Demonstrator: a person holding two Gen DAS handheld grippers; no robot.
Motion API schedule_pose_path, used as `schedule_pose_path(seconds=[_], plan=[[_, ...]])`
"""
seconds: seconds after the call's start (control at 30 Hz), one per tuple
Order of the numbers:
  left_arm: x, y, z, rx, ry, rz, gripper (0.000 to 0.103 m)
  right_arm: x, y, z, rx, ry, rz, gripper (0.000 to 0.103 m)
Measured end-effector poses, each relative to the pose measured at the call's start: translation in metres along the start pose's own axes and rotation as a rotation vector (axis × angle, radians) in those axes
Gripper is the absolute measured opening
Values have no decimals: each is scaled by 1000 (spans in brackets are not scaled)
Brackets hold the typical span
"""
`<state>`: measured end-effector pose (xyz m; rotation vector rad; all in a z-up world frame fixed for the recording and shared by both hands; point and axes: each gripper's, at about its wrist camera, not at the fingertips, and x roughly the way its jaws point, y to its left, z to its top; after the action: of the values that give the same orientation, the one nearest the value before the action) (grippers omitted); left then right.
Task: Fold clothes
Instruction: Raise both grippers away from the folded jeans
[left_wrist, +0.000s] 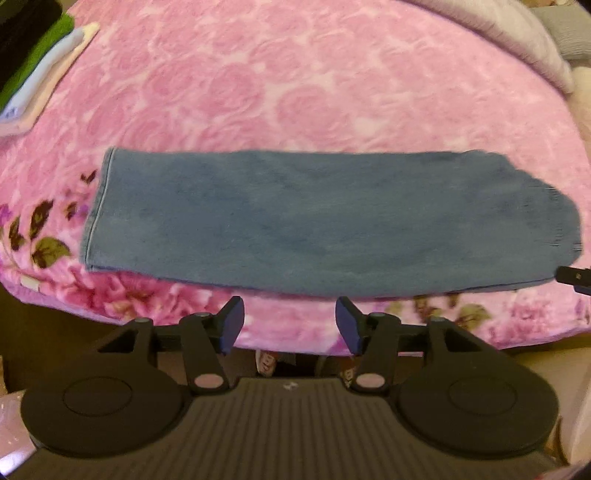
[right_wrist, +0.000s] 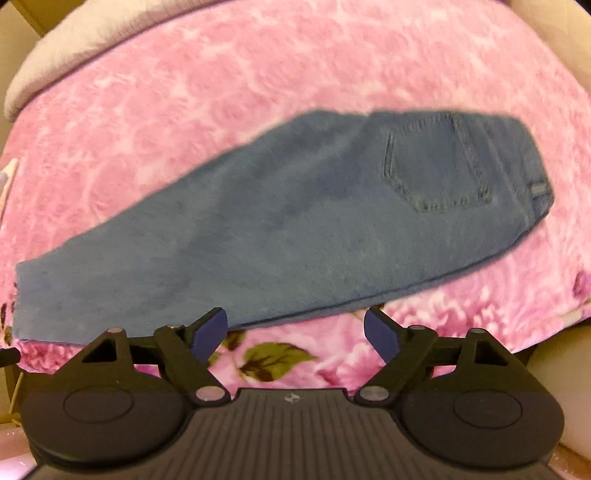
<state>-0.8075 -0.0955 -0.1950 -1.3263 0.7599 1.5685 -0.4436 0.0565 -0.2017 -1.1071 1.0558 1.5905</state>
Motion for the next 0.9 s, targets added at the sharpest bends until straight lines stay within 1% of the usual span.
schedule_pose_path(seconds=[0.1, 0.2, 0.3, 0.37, 0.47, 0.53, 0.7, 0.8, 0.9], plan=[[-17, -10, 8, 36, -38, -14, 57, -19, 7, 2, 13, -26, -11, 87], [-31, -15, 20, 67, -84, -20, 57, -35, 9, -2, 52, -49, -23, 87], [-48, -16, 28, 91, -136, -44, 57, -54, 15, -7, 68, -84, -26, 87], [-59, -16, 31, 108, -160, -40, 57, -65, 21, -9, 74, -116, -22, 88], [-80, -17, 32, 119, -191, -18, 57, -79, 30, -11, 73, -144, 8, 88], [-97, -16, 27, 125, -225, -19, 58, -89, 35, -12, 60, -159, 24, 88], [-124, -26, 4, 91, -279, 49, 59, -110, 38, -16, -6, -189, 75, 88], [-135, -42, -19, 55, -311, 69, 59, -122, 30, -26, -53, -191, 85, 88], [-140, -60, -47, 35, -329, 83, 59, -135, 13, -46, -83, -180, 90, 88]])
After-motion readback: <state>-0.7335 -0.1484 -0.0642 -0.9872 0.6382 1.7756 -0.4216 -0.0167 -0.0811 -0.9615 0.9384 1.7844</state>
